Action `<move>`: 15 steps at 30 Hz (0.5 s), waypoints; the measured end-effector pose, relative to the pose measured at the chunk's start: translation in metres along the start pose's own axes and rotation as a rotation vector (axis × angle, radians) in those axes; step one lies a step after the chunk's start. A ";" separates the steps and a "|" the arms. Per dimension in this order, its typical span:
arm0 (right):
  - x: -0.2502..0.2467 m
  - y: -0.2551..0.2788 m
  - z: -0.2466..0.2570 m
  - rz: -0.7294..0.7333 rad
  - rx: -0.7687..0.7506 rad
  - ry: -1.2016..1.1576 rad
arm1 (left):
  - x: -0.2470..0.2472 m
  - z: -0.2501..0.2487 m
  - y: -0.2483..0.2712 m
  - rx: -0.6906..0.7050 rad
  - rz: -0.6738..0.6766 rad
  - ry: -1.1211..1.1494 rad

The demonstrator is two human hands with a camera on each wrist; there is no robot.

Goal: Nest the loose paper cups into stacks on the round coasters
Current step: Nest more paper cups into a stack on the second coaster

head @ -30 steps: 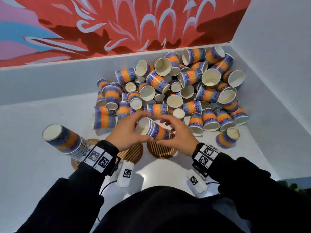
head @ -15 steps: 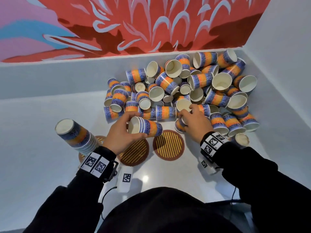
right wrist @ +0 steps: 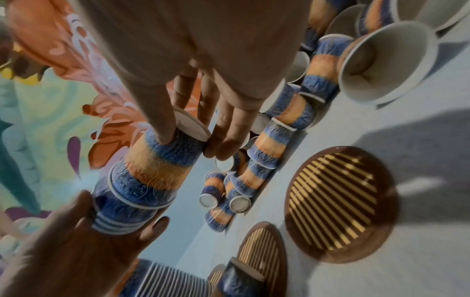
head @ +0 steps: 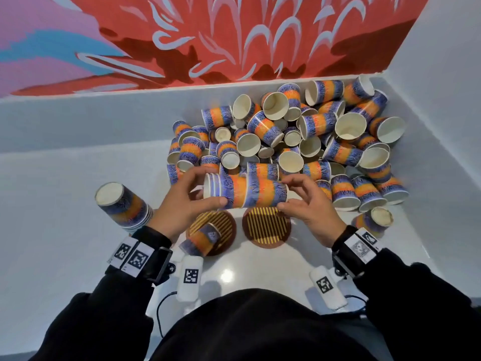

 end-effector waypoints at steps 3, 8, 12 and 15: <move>0.021 0.004 0.012 0.056 -0.064 0.023 | 0.003 0.000 0.003 0.022 0.069 -0.034; 0.051 0.004 0.033 0.035 -0.094 -0.050 | -0.017 -0.007 0.007 0.035 0.083 -0.039; 0.087 0.009 0.073 0.029 -0.156 -0.117 | -0.047 -0.025 0.012 0.080 0.161 -0.108; 0.121 0.014 0.110 0.089 -0.271 -0.127 | -0.072 -0.049 0.017 0.146 0.193 -0.151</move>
Point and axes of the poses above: each hand's wrist, its own y-axis away from the middle knuckle, its own x-axis out of the palm, z = x × y, the point moved 5 cm from there along -y, towards the middle knuckle, and after that the axes turned 13 degrees about -z, right-handed, at the moved point
